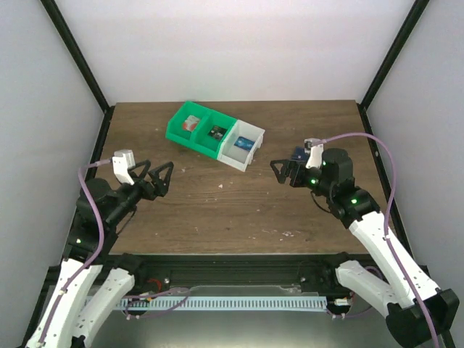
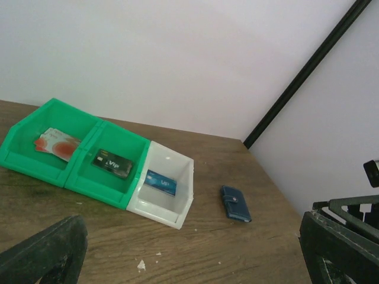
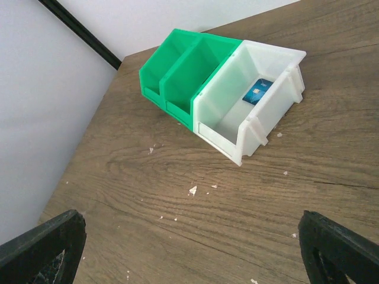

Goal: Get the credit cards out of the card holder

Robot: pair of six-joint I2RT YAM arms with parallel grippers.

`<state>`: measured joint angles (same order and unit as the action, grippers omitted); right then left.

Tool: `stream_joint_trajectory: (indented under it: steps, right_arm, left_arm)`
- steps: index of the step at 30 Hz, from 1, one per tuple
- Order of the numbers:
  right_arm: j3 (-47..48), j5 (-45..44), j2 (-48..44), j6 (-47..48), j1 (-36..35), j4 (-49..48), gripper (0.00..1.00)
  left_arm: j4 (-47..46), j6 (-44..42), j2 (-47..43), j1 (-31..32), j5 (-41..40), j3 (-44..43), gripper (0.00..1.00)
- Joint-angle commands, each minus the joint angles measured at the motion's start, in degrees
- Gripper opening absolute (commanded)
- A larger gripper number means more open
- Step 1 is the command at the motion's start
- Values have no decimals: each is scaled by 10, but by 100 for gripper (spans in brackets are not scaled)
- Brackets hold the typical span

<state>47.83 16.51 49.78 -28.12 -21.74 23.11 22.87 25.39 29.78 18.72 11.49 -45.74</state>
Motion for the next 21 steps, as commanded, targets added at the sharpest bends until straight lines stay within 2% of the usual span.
stream_joint_trajectory:
  steps: [1, 5, 12, 18, 21]
  right_arm:
    - [15, -9, -11, -9, -4, 3, 100]
    - [9, -11, -5, -10, -4, -10, 100]
    - [10, -82, 49, -8, -3, -44, 100]
    - [37, -269, 151, -8, -3, -47, 100]
    - [46, -286, 215, 26, 6, -80, 100]
  left_arm:
    - [2, 5, -6, -4, 8, 6, 100]
    - [-3, 1, -1, -3, 13, 15, 100]
    - [-7, -18, 32, -3, 26, 35, 100]
    - [12, -40, 46, -4, -6, 34, 100]
    - [-13, -46, 13, -3, -49, 56, 99]
